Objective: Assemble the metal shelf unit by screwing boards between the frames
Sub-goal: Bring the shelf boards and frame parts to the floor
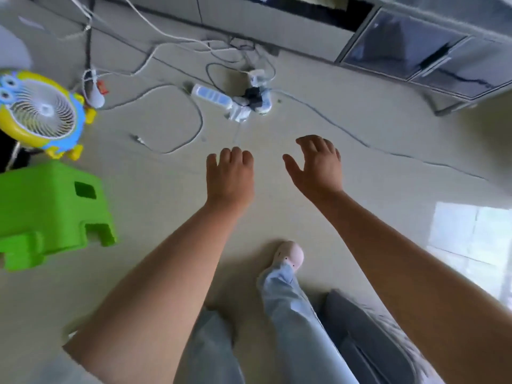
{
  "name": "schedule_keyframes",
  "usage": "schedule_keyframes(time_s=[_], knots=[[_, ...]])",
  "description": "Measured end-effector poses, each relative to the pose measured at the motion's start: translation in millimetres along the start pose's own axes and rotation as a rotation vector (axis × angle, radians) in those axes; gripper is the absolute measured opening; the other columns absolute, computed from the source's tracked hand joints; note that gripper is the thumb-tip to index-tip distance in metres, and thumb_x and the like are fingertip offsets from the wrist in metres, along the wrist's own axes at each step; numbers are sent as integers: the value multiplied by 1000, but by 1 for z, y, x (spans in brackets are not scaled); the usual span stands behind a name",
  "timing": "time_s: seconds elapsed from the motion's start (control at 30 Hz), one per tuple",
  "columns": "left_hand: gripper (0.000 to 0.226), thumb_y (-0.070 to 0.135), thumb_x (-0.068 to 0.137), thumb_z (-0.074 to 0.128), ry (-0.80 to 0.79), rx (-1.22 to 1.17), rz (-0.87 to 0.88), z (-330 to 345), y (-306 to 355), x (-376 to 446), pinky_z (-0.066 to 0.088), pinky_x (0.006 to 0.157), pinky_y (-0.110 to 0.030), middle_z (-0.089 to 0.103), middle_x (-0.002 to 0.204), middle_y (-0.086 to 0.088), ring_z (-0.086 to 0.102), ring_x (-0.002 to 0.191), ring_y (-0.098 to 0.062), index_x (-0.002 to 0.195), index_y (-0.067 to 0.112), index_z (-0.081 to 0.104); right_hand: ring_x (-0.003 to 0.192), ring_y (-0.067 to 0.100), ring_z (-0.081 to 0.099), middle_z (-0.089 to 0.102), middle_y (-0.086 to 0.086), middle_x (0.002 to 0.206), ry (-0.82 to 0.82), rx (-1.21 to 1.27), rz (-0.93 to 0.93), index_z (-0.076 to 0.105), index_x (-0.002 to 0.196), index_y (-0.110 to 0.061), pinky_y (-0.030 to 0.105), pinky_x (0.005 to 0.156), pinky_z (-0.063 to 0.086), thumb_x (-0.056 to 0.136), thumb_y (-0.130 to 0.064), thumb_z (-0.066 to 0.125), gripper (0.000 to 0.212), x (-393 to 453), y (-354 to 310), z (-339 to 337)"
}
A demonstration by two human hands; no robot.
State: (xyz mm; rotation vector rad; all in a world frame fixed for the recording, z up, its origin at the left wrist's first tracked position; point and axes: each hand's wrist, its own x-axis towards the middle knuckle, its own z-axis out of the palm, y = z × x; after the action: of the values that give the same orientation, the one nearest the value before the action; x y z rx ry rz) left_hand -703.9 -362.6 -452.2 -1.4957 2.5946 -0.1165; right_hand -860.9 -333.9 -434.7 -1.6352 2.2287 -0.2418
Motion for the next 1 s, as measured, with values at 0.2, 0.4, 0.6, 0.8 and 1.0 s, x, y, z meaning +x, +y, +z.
schedule_keyframes(time_s=[0.2, 0.4, 0.6, 0.8, 1.0], knots=[[33, 23, 47, 79, 70, -96, 121, -61, 96, 120, 48, 65, -26, 60, 70, -3, 60, 66, -22, 73, 13, 62, 123, 29, 43, 52, 10, 130, 94, 11, 194, 52, 126, -7, 36, 102, 29, 91, -37, 50, 46, 54, 125, -88], [27, 15, 52, 77, 166, -224, 271, -120, 164, 243, 47, 59, -29, 61, 71, -11, 59, 63, -29, 71, 7, 61, 123, 30, 42, 51, 10, 131, 195, 16, 316, 52, 126, -7, 36, 101, 30, 92, -38, 48, 47, 123, 206, -164], [30, 20, 47, 81, 129, -178, 440, -161, 220, 373, 46, 57, -26, 60, 69, -7, 60, 61, -26, 67, 12, 60, 114, 35, 48, 57, 17, 121, 339, 11, 438, 58, 116, -3, 38, 96, 36, 90, -32, 52, 39, 212, 273, -239], [29, 20, 50, 81, 52, -147, 517, -182, 286, 473, 47, 58, -29, 62, 72, -8, 61, 66, -28, 68, 9, 61, 104, 38, 55, 63, 19, 109, 408, 28, 533, 63, 104, -2, 41, 90, 42, 81, -38, 40, 49, 272, 349, -277], [30, 19, 48, 83, -44, -110, 507, -180, 361, 545, 46, 53, -27, 61, 70, -8, 61, 63, -28, 67, 9, 61, 96, 39, 58, 66, 18, 95, 252, -22, 509, 66, 96, -4, 42, 89, 42, 82, -28, 52, 31, 305, 454, -301]])
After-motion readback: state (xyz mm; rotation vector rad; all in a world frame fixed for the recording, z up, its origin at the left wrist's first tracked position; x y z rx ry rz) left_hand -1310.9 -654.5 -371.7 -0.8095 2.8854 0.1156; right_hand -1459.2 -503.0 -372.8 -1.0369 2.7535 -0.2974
